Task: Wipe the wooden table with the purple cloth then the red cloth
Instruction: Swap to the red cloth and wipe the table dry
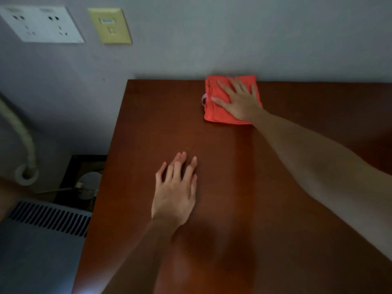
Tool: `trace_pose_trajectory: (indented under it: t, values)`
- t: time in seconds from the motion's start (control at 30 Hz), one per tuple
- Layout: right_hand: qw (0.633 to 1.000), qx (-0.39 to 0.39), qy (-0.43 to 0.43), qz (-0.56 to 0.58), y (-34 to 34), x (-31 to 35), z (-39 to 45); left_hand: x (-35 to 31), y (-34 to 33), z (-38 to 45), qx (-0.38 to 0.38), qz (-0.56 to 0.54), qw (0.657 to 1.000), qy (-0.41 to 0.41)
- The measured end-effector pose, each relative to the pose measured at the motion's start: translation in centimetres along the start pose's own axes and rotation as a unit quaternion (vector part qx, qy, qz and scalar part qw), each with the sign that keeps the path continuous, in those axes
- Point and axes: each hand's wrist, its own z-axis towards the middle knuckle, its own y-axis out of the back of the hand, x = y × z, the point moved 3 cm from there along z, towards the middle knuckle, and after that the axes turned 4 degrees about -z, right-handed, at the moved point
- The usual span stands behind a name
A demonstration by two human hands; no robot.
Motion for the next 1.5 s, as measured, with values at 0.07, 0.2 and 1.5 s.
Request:
trace_pose_trajectory:
  t: [0.07,0.2,1.5]
  values:
    - [1.000,0.014,-0.002,-0.003,0.1,0.5,-2.8,0.1,0.0,0.1,0.004,-0.005,1.000,-0.003]
    - [1.000,0.004,0.025,-0.002,-0.5,1.8,-14.6,0.3,0.1,0.1,0.007,-0.027,1.000,0.001]
    - [0.998,0.024,-0.050,0.029,1.9,-9.6,-6.1,-10.9,-2.1,4.3,0.260,-0.065,0.962,0.046]
